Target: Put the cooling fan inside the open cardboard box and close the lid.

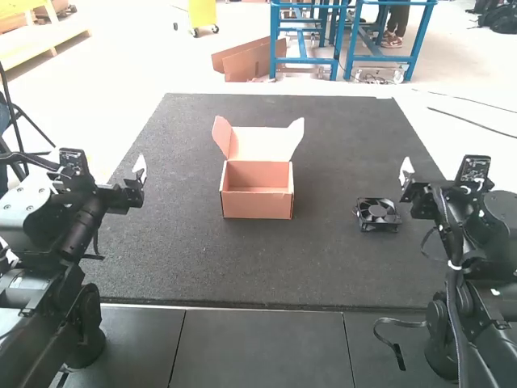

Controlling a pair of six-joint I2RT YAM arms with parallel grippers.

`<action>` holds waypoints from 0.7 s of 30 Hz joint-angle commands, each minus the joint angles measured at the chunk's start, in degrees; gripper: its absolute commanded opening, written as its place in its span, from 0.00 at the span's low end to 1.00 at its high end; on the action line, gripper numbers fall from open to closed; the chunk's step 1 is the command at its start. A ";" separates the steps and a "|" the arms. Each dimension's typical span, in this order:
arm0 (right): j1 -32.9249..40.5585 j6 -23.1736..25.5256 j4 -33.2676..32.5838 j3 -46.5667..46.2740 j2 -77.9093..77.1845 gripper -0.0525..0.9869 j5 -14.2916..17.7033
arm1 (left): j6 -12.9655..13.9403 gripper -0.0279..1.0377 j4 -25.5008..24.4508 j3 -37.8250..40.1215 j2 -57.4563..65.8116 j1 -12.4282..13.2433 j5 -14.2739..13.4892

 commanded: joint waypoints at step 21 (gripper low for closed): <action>-0.57 6.89 -31.61 50.62 54.48 0.93 5.31 | -0.77 0.94 -17.26 45.69 49.15 0.52 -4.93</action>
